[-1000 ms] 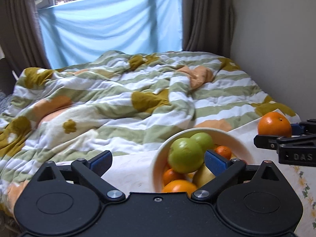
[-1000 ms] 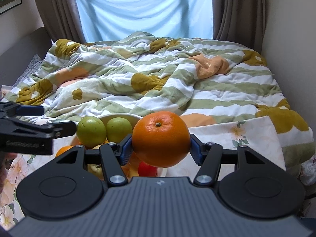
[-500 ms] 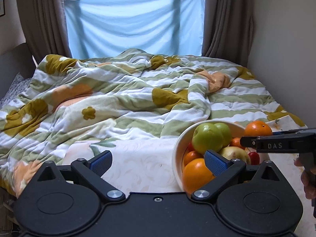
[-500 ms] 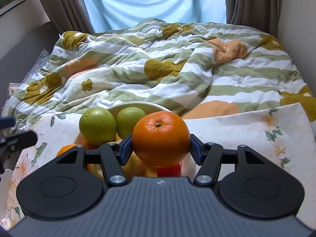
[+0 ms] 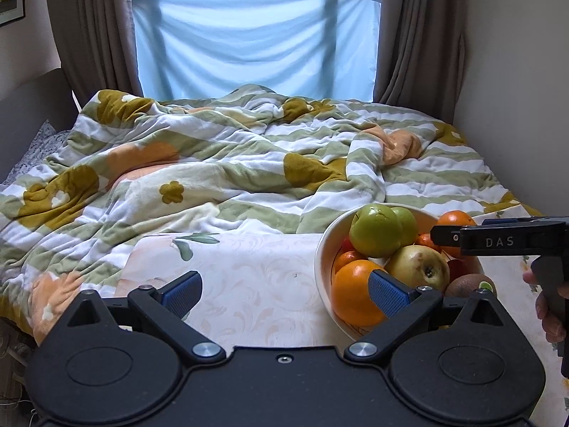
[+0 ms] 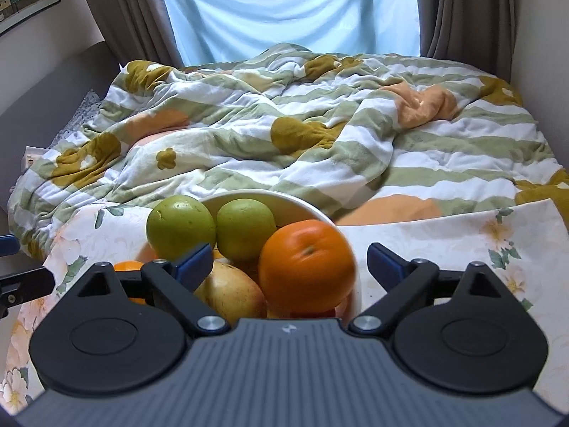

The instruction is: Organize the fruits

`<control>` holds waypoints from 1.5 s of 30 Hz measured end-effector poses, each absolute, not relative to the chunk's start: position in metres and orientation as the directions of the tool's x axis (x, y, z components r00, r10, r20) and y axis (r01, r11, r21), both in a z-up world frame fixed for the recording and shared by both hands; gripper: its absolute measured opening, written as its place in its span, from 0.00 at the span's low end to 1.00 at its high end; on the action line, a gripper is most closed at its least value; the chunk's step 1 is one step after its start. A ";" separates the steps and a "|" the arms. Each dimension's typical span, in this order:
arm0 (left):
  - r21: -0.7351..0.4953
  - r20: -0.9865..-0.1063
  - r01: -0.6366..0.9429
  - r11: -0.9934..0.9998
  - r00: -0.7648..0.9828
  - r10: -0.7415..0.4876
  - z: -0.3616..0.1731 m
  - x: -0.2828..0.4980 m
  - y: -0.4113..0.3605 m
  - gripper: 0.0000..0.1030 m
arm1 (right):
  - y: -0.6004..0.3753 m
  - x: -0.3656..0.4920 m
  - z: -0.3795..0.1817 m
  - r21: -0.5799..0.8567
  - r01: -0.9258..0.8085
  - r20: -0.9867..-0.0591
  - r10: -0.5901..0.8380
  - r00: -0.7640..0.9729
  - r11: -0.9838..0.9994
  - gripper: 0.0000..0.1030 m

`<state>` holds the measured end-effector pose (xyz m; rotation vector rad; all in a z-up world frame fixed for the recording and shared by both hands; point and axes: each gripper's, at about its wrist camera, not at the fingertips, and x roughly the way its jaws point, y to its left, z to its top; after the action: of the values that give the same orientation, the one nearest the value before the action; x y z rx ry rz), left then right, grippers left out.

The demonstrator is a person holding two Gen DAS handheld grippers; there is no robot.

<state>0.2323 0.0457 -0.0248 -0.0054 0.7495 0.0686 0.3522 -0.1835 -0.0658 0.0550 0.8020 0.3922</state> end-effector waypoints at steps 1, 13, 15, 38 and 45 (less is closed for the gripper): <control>0.020 -0.677 -0.066 0.998 0.733 0.062 -0.022 0.229 0.045 0.98 | -0.184 0.349 -0.063 0.193 -0.321 -0.685 0.362 0.633 0.927 1.00; -0.015 -0.607 -0.094 0.995 0.792 0.065 0.034 0.176 0.025 0.98 | -0.208 0.285 0.007 0.139 -0.364 -0.619 0.368 0.694 0.921 1.00; -0.020 -0.591 -0.099 0.995 0.804 0.068 0.047 0.162 0.021 0.98 | -0.212 0.267 0.024 0.109 -0.369 -0.610 0.355 0.709 0.923 1.00; 0.000 -0.679 -0.068 0.998 0.732 0.050 0.058 0.065 0.024 1.00 | -0.240 0.114 0.067 0.011 -0.154 -0.724 0.114 0.680 0.988 1.00; 0.029 -0.669 -0.054 0.998 0.741 0.060 0.055 0.061 0.024 1.00 | -0.233 0.102 0.059 -0.004 -0.130 -0.729 0.086 0.679 0.991 1.00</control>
<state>0.0612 0.0242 0.0548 0.0076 0.7336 0.0626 0.1021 -0.2328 0.0592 -0.0574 0.8159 0.1216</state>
